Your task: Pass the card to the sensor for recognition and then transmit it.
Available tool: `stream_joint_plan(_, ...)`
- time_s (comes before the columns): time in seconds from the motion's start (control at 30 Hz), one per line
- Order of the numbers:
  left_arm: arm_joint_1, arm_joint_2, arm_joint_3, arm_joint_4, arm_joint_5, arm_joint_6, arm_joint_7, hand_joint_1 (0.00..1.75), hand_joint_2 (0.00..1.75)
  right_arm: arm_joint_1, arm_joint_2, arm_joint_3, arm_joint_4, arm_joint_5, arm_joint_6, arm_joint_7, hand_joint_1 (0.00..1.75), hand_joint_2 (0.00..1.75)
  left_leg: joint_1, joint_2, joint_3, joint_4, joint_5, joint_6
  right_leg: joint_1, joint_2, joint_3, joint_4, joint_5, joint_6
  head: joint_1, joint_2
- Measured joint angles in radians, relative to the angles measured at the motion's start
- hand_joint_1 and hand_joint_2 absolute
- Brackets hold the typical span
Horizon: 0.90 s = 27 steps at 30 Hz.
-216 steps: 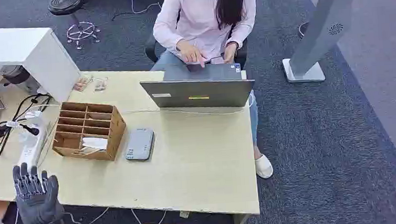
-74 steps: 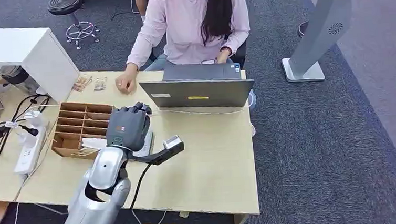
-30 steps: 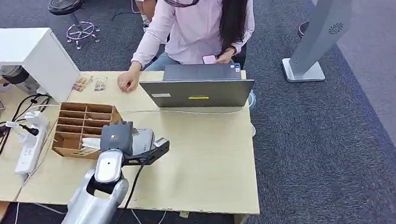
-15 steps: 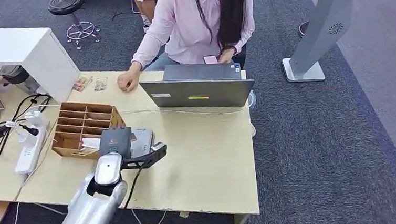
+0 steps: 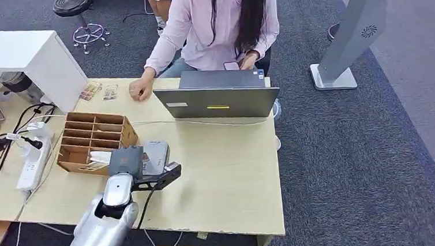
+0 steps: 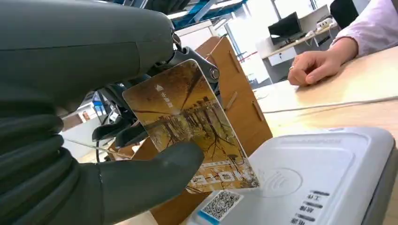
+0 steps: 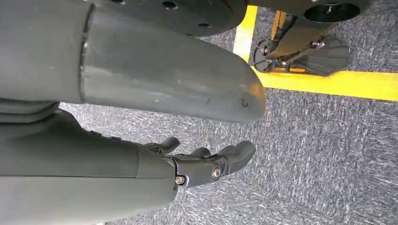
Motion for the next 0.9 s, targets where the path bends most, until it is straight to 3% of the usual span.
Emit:
stream_joint_plan(0.43,-0.02,0.007,0.003,0.002,0.0,0.075,-0.013,1.75,1.75,0.0,0.003,0.0,0.0,0.008,0.004,-0.011,0.0,0.0,0.0,0.0,0.0,0.0,0.0,0.0,0.0,0.0,0.0,0.0,0.0,0.0,0.0,0.0)
stream_joint_plan(0.73,-0.125,0.034,0.002,-0.077,0.0,0.098,-0.018,1.75,1.75,0.0,0.005,0.0,0.0,0.023,0.008,-0.015,0.0,0.0,0.0,0.0,0.0,0.0,0.001,0.0,0.0,0.0,0.0,0.0,0.0,0.0,0.0,0.0)
stream_joint_plan(0.77,-0.13,0.034,0.002,-0.081,0.0,0.098,-0.018,1.75,1.75,0.0,0.005,0.0,0.0,0.023,0.008,-0.015,0.0,1.75,0.0,0.0,0.0,0.0,0.001,0.0,0.0,0.0,0.0,0.0,0.0,0.0,0.0,0.0)
stream_joint_plan(0.9,-0.16,0.042,-0.005,-0.096,0.0,0.114,-0.014,1.75,1.75,0.0,0.005,0.0,0.0,0.029,0.01,-0.022,0.0,1.75,0.0,0.0,0.0,0.0,0.001,0.001,0.0,0.0,-0.001,0.0,0.0,0.0,0.0,0.0)
